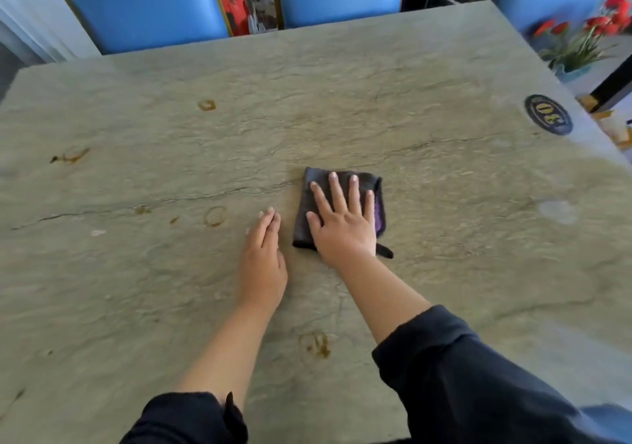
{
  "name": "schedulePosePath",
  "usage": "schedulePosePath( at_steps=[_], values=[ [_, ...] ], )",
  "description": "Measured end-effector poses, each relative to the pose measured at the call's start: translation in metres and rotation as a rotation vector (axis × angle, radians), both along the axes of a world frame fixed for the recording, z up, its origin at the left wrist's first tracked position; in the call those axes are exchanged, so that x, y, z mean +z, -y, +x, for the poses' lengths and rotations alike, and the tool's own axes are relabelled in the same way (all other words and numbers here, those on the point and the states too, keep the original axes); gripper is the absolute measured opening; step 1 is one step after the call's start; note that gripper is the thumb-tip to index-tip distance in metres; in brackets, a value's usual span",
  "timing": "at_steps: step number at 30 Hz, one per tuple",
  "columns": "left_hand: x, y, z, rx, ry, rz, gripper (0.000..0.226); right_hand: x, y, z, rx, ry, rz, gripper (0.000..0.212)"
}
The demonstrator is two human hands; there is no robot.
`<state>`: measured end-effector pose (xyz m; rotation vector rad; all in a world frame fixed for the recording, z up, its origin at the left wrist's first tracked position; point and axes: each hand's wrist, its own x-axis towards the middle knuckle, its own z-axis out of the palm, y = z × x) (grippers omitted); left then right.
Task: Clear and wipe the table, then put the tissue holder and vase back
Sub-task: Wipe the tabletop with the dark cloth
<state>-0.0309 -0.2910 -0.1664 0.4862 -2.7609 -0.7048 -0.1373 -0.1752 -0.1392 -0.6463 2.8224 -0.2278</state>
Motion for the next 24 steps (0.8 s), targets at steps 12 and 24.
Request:
schedulePosePath(
  at_steps=[12,24],
  values=[
    [-0.002,-0.02,0.01,-0.008,0.083,-0.122,0.049,-0.005,-0.122,0.051,-0.345,-0.022,0.051,0.058],
    [0.026,-0.043,0.007,-0.045,-0.013,0.118,0.042,0.019,-0.075,0.087,-0.073,0.105,-0.359,0.051]
  ],
)
